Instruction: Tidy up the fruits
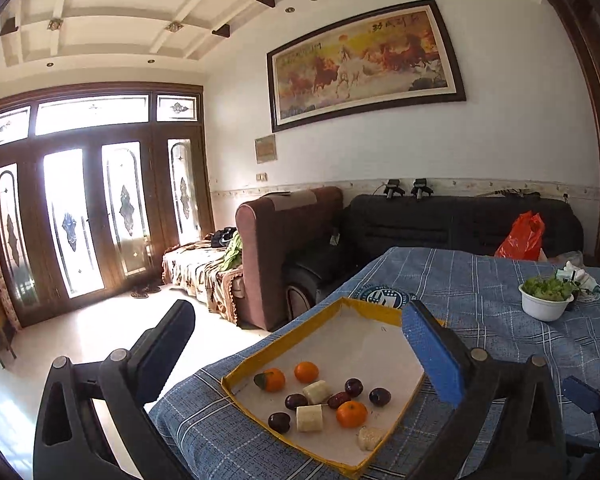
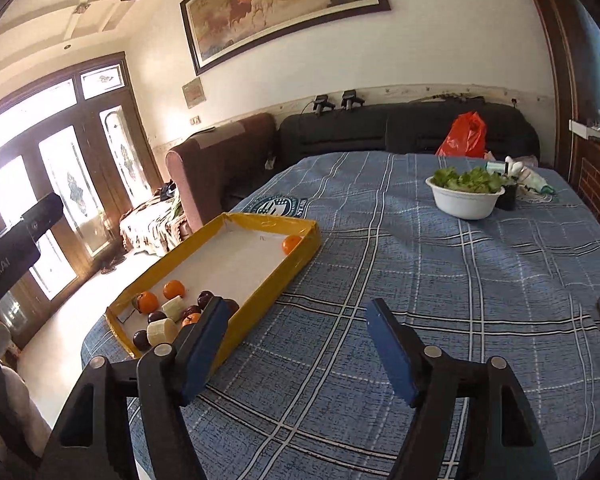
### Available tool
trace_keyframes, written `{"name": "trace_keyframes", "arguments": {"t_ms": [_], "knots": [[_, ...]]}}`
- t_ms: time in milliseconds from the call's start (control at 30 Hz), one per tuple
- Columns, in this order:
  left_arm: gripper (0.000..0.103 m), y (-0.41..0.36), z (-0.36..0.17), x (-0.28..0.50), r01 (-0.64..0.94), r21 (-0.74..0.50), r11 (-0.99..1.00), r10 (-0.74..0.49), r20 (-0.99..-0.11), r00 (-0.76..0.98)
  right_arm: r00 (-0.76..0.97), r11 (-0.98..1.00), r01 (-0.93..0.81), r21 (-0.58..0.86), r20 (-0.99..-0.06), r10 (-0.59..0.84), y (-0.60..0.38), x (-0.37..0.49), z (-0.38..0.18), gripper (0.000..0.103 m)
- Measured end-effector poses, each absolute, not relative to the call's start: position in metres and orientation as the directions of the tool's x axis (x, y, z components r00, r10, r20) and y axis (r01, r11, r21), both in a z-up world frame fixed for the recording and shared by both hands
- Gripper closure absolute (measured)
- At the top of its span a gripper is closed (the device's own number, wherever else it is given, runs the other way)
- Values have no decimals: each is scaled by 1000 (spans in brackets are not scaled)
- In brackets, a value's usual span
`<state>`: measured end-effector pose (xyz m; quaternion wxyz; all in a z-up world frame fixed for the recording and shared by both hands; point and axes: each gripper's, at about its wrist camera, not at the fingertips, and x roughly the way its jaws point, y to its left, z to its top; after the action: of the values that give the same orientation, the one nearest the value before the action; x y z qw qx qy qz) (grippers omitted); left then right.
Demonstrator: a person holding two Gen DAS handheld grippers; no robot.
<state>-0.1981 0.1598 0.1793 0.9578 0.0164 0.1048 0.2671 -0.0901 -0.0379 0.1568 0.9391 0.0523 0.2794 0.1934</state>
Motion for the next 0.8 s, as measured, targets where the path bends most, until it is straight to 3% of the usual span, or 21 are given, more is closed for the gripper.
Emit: {"name": "trace_keyframes", "arguments": {"t_ms": [100,200,433,800], "knots": [[0,150,179,-202,-488,62,871,490,-194,850,829,945,-300,132,-453,327,-40,-105,162,0],[0,144,176,-193,-432,62,900,433,-259,864,869,960,-270,74,-411,276,-43,-115,164,0],[0,139,157,-177,-394,67,917,389,-369,844,863,961,-269,65,-427,270,-53,-117,155,0],[0,153,142,-167,-381,58,923,366,-439,821,844,956,-290,38,-461,275,-38,-111,145,0]]}}
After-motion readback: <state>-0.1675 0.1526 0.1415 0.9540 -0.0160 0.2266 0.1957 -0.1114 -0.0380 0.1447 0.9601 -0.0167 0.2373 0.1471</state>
